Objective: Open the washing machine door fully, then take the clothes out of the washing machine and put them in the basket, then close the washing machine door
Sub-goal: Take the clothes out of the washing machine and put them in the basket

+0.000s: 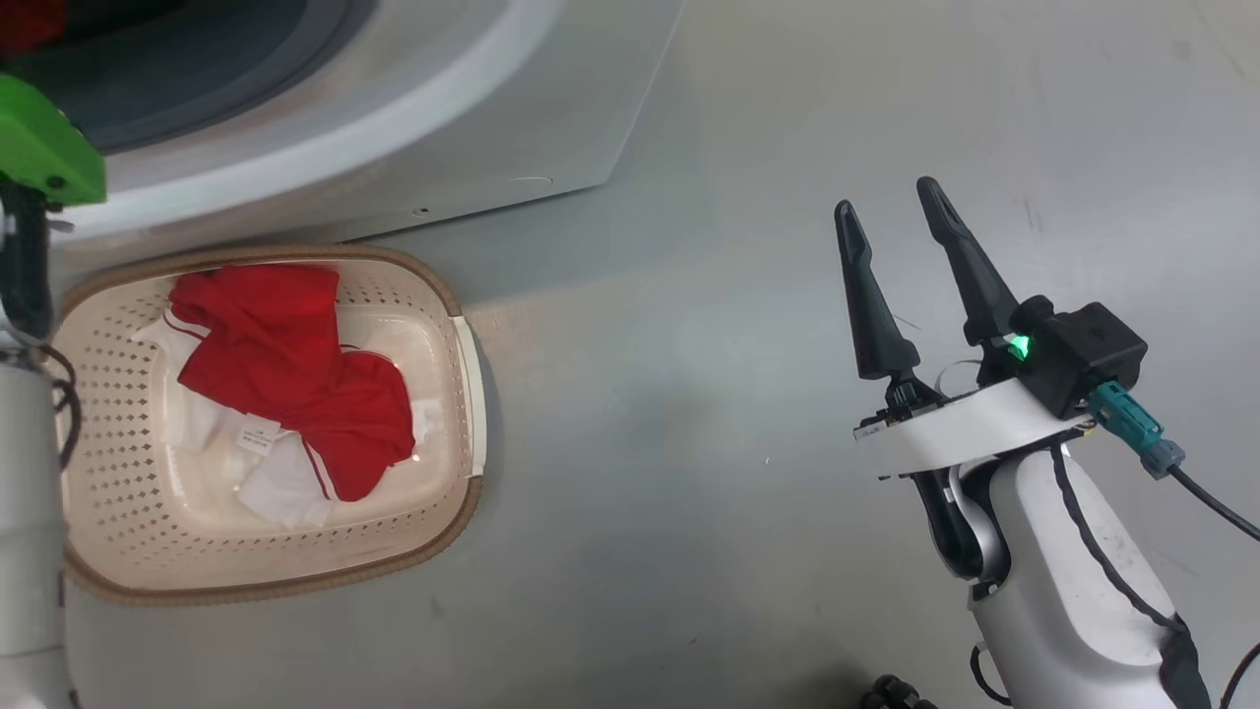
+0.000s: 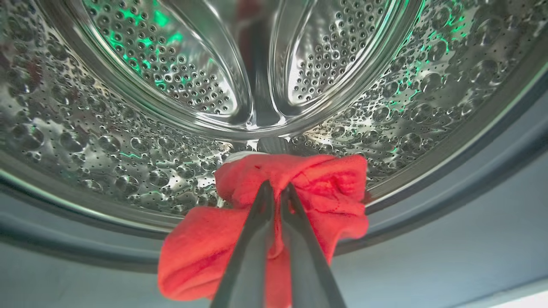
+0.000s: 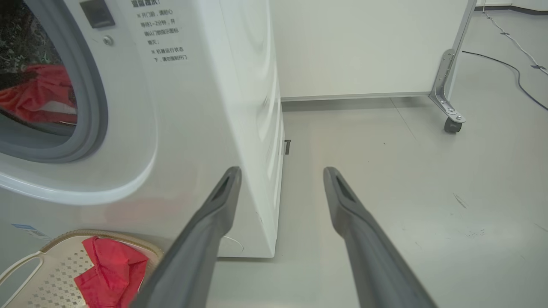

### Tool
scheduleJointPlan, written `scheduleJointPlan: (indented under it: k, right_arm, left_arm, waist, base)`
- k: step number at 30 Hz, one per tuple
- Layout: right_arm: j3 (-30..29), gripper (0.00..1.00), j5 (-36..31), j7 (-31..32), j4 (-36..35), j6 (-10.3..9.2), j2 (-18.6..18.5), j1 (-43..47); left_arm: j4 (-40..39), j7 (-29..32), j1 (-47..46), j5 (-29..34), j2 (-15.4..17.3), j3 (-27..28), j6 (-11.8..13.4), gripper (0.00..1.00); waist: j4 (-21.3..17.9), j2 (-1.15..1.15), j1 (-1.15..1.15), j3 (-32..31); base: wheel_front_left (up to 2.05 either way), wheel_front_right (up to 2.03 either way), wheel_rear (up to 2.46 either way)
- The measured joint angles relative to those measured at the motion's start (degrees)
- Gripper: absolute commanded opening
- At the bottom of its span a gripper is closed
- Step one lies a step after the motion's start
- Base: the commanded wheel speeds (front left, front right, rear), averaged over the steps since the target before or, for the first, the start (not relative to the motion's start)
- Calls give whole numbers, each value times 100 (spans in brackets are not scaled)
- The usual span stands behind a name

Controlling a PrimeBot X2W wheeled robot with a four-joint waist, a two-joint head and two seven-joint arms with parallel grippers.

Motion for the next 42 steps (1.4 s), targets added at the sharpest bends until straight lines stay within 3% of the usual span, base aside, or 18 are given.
scheduleJointPlan:
  k: [13, 23, 42]
  right_arm:
    - [-174, 100, -168, 0, 219, 3, -96, 495]
    - [-268, 100, -211, 0, 312, 2, -88, 821]
    - [-369, 100, -237, 0, 341, -10, -77, 1319]
  left_arm:
    - [-279, -1121, 1140, 15, -503, -166, 47, 0]
    - [-754, -1783, 1776, 129, -690, -227, 190, 0]
    - [-1563, -2012, 2874, 236, -918, -396, 348, 0]
  waist:
    - [387, 0, 0, -741]
    - [644, 0, 0, -1424]
    - [897, 0, 0, -2200]
  base:
    - [0, 0, 0]
    - [0, 0, 0]
    - [0, 0, 0]
